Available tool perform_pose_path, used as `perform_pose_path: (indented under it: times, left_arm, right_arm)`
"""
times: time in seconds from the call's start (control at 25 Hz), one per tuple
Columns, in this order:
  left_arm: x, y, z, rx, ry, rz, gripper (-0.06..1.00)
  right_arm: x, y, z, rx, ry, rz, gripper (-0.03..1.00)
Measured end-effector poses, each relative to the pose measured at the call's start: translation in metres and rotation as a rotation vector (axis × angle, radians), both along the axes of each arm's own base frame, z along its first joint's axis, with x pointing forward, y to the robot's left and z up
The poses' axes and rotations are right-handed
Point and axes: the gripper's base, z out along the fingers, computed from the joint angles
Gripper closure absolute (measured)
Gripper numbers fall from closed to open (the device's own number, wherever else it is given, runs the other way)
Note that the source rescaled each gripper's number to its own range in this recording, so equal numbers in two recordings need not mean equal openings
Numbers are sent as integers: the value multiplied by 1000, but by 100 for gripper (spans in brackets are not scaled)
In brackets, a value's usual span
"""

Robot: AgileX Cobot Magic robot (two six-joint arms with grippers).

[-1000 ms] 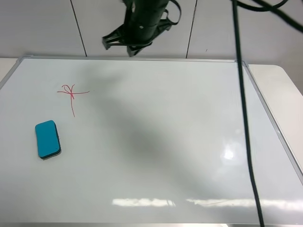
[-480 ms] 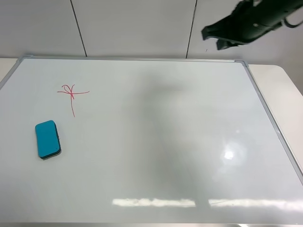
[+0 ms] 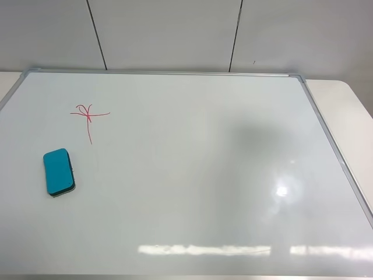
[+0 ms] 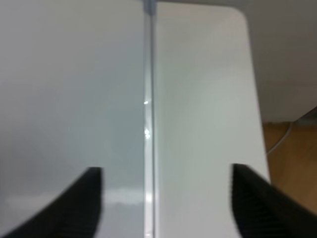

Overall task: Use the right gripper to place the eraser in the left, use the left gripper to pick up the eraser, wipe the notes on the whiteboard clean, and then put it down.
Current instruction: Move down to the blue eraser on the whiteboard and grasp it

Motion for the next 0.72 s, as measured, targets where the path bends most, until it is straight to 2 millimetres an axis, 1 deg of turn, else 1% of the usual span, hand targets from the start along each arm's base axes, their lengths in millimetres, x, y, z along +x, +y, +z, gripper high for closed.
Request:
perform_pose_path:
  times: [0.08, 0.12, 0.16, 0.2, 0.28, 0.4, 0.44, 0.48, 0.56, 0.68, 0.72]
  left_arm:
    - [0, 0, 0, 0, 0, 0, -6]
    - [0, 0, 0, 0, 0, 0, -6]
    - [0, 0, 0, 0, 0, 0, -6]
    - [0, 0, 0, 0, 0, 0, -6]
    - [0, 0, 0, 0, 0, 0, -6]
    - [0, 0, 0, 0, 0, 0, -6]
    - [0, 0, 0, 0, 0, 0, -6]
    - [0, 0, 0, 0, 0, 0, -6]
    - [0, 0, 0, 0, 1, 0, -6]
    - [0, 0, 0, 0, 1, 0, -6]
    - [0, 0, 0, 0, 1, 0, -6]
  right_arm:
    - [-22, -7, 9, -41, -43, -16, 22]
    - [-33, -9, 14, -54, -74, -23, 13]
    - [-43, -9, 19, -61, -97, -29, 6]
    - [-56, -9, 25, -62, -126, -34, 2]
    - [-80, -7, 36, -57, -197, -42, -1]
    - [-118, -5, 48, -42, -302, -50, -3]
    - [-150, -3, 52, -33, -371, -59, -3]
    - [-150, -3, 52, -33, -371, -59, -3]
    - [-170, -3, 51, -31, -401, -68, -3]
    - [-192, -2, 47, -20, -425, -81, -3]
    - [-200, -2, 43, -13, -431, -86, -3]
